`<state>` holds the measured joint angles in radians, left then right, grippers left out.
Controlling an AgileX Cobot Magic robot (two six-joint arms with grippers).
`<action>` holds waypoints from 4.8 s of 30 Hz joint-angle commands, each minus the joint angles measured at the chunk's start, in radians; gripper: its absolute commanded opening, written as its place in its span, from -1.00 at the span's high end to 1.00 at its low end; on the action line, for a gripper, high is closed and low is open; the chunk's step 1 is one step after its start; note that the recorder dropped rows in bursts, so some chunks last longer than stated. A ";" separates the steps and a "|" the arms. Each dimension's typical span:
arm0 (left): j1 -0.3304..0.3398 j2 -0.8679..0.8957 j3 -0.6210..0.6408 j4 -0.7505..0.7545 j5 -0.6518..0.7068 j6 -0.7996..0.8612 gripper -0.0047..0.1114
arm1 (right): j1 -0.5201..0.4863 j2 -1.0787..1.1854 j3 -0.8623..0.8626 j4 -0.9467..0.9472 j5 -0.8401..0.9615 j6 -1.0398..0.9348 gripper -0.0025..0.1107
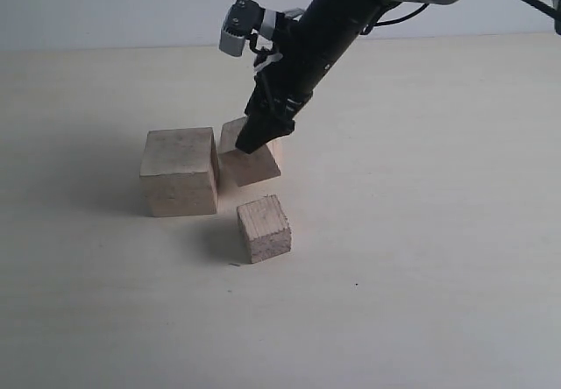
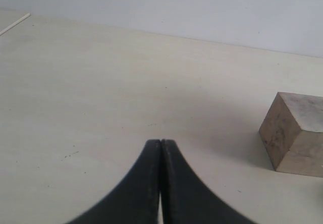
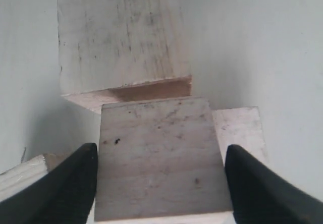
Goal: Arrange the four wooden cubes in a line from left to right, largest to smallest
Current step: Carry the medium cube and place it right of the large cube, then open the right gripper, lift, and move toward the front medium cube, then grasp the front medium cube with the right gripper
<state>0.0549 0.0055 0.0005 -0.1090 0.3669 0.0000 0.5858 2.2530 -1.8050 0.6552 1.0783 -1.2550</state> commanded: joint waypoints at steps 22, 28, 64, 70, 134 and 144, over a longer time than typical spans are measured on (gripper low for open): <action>-0.005 -0.006 0.000 0.000 -0.006 0.000 0.92 | -0.047 0.103 0.005 0.133 0.047 -0.166 0.96; -0.005 -0.006 0.000 0.000 -0.006 0.000 0.92 | -0.047 0.116 0.005 0.184 0.071 -0.232 0.96; -0.005 -0.006 0.000 0.000 -0.006 0.000 0.92 | -0.045 -0.056 0.005 0.127 0.143 -0.168 -0.31; -0.005 -0.006 0.000 0.000 -0.006 0.000 0.92 | -0.040 -0.151 0.017 0.047 0.143 0.001 -0.11; -0.005 -0.006 0.000 0.000 -0.006 0.000 0.92 | 0.031 -0.285 0.681 0.288 -0.276 -0.681 -0.28; -0.005 -0.006 0.000 0.000 -0.006 0.000 0.92 | 0.031 -0.283 0.681 0.321 -0.294 -0.700 -0.32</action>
<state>0.0549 0.0055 0.0005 -0.1090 0.3669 0.0000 0.6195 1.9709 -1.1272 0.9642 0.7894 -1.9434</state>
